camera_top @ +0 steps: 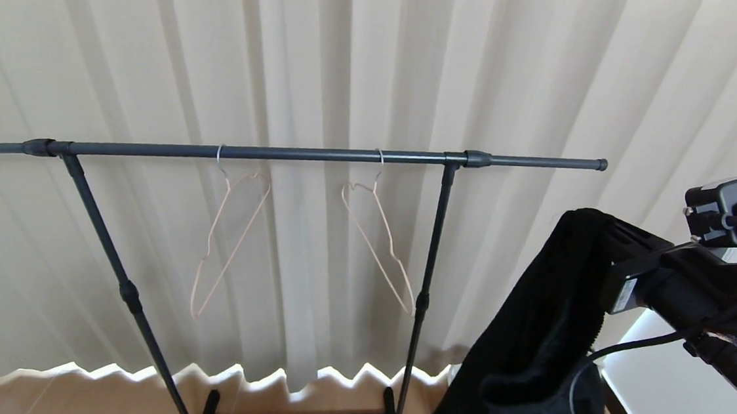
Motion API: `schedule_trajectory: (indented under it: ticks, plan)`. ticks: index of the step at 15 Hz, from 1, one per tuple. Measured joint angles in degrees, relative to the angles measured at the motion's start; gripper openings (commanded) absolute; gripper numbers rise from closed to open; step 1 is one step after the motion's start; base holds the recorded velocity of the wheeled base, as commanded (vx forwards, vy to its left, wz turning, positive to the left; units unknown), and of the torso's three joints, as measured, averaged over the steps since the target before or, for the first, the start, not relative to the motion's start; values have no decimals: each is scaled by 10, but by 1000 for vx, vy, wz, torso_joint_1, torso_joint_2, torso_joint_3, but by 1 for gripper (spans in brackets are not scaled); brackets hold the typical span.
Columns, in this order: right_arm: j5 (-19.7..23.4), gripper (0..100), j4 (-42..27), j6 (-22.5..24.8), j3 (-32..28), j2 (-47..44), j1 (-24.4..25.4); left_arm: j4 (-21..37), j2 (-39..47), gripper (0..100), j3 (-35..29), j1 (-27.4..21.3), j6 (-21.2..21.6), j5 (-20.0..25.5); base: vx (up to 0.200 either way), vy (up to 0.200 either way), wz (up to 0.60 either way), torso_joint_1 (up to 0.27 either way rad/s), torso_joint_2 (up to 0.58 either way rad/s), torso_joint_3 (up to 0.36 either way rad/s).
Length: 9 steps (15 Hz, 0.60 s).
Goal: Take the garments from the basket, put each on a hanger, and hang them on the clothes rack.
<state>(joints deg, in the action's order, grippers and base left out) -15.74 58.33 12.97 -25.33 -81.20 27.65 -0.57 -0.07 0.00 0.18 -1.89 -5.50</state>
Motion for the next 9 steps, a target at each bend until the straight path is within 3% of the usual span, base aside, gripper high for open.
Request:
schedule_trajectory:
  ticks: [3, 6, 9]
  plan:
    - [0, 0, 1, 0, 0, 0, 0, 0, 0, 100, 0, 0, 0, 0, 0, 0, 0, 0, 0, 0]
    - [0, 0, 1, -1, 1, 1, 0, 0, 0, 100, 0, 0, 0, 0, 0, 0, 600, 1, -1, 1]
    - [0, 0, -1, 0, 1, 1, 0, 0, 0, 100, 0, 0, 0, 0, 0, 0, 0, 0, 0, 0]
